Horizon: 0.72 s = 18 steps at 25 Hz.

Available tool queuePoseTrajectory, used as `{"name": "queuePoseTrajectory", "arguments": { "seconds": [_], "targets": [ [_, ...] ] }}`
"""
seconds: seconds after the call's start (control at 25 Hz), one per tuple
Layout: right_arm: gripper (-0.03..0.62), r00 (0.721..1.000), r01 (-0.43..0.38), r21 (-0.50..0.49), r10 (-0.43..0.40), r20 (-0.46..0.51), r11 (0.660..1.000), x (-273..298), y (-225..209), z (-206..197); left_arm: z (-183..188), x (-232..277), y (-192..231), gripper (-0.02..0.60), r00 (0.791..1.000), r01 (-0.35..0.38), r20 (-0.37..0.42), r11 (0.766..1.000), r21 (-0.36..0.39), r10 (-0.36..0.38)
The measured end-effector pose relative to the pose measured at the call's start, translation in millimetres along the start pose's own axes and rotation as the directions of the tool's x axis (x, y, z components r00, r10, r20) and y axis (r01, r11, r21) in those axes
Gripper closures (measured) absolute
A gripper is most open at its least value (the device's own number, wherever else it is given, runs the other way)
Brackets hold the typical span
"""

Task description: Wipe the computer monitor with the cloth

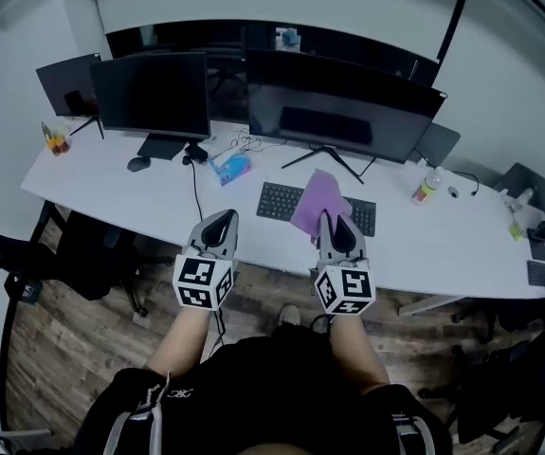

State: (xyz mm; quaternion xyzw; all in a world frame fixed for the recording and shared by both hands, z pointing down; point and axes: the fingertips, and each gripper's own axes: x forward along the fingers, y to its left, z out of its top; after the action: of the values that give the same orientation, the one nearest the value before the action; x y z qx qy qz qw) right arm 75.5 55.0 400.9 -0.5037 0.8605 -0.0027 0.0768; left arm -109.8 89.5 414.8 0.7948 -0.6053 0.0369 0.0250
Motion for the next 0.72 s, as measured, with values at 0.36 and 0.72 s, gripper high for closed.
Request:
{"name": "queuePoseTrajectory", "arguments": {
  "seconds": [0.36,0.72],
  "targets": [
    [0.517,0.997,-0.073,0.000,0.073,-0.003,0.997,103.0,-66.0,10.2,30.1,115.2,12.5,0.571,0.998,-0.060,-0.007,0.998,-0.012,0.060],
    [0.517,0.990,-0.142,0.024,0.142,-0.007,0.990,169.3,-103.0,10.9,40.6,185.4,19.8,0.569,0.992,-0.121,-0.029,0.993,-0.016,0.120]
  ]
}}
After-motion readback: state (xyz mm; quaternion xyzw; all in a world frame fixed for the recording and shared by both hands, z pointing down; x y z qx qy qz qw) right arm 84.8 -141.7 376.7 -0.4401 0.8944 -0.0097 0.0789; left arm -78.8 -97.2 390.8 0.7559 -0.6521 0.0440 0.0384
